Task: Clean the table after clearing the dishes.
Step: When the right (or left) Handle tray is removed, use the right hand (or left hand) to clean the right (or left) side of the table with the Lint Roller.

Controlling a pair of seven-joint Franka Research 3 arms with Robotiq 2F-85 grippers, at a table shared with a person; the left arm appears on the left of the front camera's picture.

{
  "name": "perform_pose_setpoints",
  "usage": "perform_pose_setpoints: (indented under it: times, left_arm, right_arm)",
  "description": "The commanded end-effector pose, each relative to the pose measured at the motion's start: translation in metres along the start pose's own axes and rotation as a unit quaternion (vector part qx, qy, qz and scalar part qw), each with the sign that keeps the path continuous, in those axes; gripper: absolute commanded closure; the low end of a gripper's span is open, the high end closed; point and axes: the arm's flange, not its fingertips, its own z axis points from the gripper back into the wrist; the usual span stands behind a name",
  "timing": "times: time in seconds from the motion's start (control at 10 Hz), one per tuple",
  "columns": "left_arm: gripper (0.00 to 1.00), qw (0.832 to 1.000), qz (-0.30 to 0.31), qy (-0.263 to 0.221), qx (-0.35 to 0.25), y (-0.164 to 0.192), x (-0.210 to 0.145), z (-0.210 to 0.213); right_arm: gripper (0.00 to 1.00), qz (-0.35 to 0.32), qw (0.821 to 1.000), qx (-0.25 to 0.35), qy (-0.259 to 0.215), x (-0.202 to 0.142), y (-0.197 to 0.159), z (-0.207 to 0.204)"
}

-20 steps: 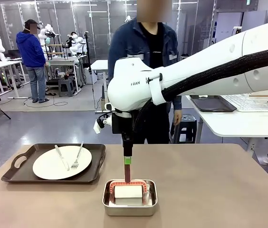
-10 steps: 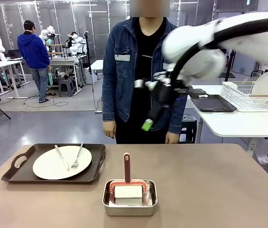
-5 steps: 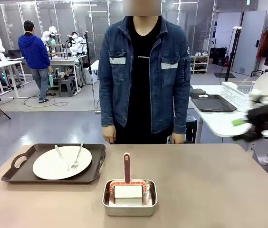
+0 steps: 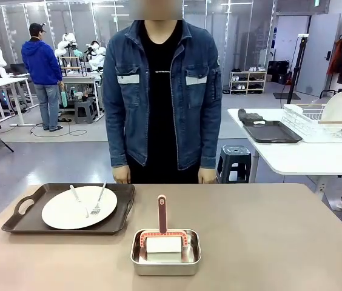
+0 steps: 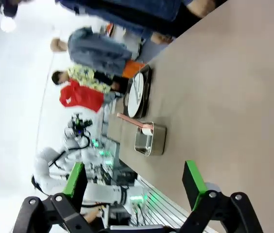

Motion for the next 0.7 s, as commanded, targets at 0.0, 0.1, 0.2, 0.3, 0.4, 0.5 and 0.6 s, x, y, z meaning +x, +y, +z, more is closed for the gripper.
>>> perform_pose_setpoints:
  times: [0.0, 0.1, 0.2, 0.3, 0.4, 0.5, 0.6]
  left_arm:
    - [0.0, 1.0, -0.001, -0.002, 0.002, -0.001, -0.001, 0.003]
    - [0.0, 1.0, -0.001, -0.002, 0.002, -0.001, -0.001, 0.003]
    - [0.0, 1.0, -0.001, -0.002, 0.002, -0.001, -0.001, 0.003]
    - [0.0, 1.0, -0.001, -0.002, 0.002, -0.001, -0.001, 0.003]
    - [0.0, 1.0, -0.001, -0.002, 0.002, -0.001, -0.001, 0.003]
    - [0.0, 1.0, -0.001, -0.002, 0.002, -0.001, -0.001, 0.003]
    - [0.0, 1.0, -0.001, -0.002, 0.002, -0.001, -0.001, 0.003]
  right_arm:
    - [0.0, -0.001, 1.0, -0.002, -0.005, -0.027, 0.015, -0.005]
    - [0.0, 0.0, 1.0, 0.0, 0.0, 0.0, 0.0, 0.0]
    - [0.0, 0.0, 1.0, 0.0, 0.0, 0.0, 0.0, 0.0]
    - [0.0, 0.0, 1.0, 0.0, 0.0, 0.0, 0.0, 0.0]
    - [0.0, 0.0, 1.0, 0.0, 0.0, 0.0, 0.0, 0.0]
    - [0.0, 0.0, 1.0, 0.0, 0.0, 0.0, 0.0, 0.0]
    - [0.0, 0.0, 1.0, 0.0, 0.0, 0.0, 0.0, 0.0]
